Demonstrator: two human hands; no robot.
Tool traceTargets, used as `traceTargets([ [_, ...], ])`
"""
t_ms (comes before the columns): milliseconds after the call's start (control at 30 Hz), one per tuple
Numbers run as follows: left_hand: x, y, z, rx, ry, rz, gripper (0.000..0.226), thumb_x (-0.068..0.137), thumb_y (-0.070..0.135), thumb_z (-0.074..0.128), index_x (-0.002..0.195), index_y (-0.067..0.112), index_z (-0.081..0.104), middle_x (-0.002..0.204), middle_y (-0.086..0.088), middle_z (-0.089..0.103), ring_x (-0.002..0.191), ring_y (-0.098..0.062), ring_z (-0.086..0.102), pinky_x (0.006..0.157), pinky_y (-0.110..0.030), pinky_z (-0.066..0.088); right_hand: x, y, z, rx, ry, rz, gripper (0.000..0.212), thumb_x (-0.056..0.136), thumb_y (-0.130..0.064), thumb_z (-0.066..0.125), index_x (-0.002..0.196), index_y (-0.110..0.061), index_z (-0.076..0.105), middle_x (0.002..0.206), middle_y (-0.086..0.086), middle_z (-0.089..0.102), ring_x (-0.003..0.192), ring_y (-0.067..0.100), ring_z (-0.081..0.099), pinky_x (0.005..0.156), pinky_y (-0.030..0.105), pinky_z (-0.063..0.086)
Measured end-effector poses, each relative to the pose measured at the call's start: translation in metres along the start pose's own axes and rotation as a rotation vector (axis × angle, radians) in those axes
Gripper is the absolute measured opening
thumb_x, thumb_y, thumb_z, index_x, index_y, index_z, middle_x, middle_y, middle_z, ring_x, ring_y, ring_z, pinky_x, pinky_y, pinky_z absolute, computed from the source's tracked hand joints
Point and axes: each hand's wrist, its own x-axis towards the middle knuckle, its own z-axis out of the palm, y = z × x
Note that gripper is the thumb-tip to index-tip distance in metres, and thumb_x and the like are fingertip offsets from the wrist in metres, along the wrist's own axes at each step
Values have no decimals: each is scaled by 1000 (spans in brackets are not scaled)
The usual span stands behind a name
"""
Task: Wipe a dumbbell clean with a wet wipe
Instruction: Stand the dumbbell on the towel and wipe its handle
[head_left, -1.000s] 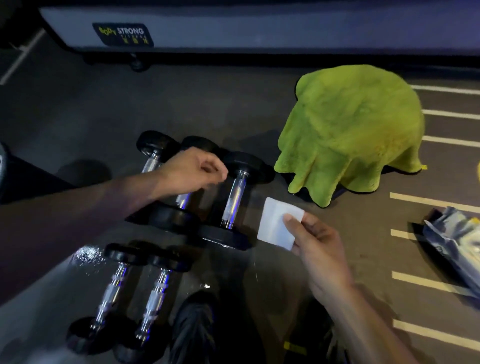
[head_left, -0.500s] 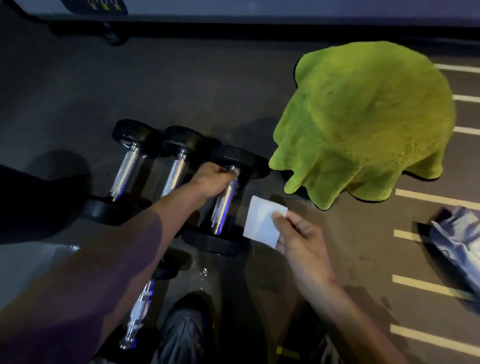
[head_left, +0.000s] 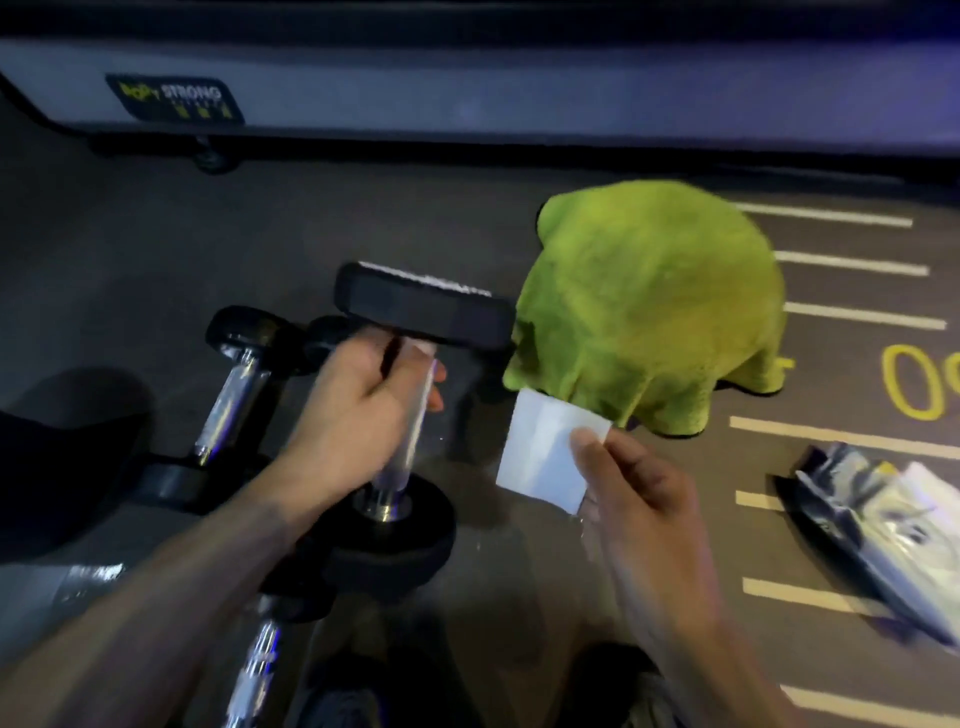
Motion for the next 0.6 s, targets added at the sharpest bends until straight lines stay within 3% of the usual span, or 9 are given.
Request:
traceTargets([
  [67,-6,63,-10,-159,10,157,29,91,49,63,82,25,76,76,-1,77,70,-25,75,83,-48,59,-1,-31,-13,18,90,-130,39,95,-42,69,91,-4,67,71,4,51,70,15,44,68,35,36],
  [133,-3,122,-10,-336,-16,307,23,95,36,60,87,20,74,74,2,76,64,-17,73,81,-49,60,-3,-56,-28,28,168,-242,47,93,-48,70,94,-1,65,76,4,55,76,15,47,73,38,40],
  [267,9,212,12,-426,-97,539,23,98,26,58,81,14,69,72,-1,74,61,-18,70,79,-54,62,-5,-82,-48,109,319,-307,22,90,-42,68,96,-25,80,84,-1,74,84,17,61,81,41,49],
  [367,21,244,42,-391,-131,546,26,102,21,62,77,14,68,70,1,74,63,-16,71,71,-44,60,-2,-82,-60,147,398,-289,16,83,-38,66,86,-37,82,79,-6,76,86,15,64,78,33,56],
  [467,36,240,75,-353,-181,493,15,91,26,64,80,17,70,75,0,74,71,-17,75,78,-57,62,5,-83,-73,121,470,-291,33,96,-16,64,81,-38,82,71,-9,75,76,6,64,67,18,57],
  [600,54,216,100,-340,-201,394,2,95,17,69,95,16,71,89,0,79,82,-20,79,87,-59,63,10,-80,-97,-17,585,-282,34,98,-17,65,83,-44,78,64,-13,68,69,3,55,67,25,52],
])
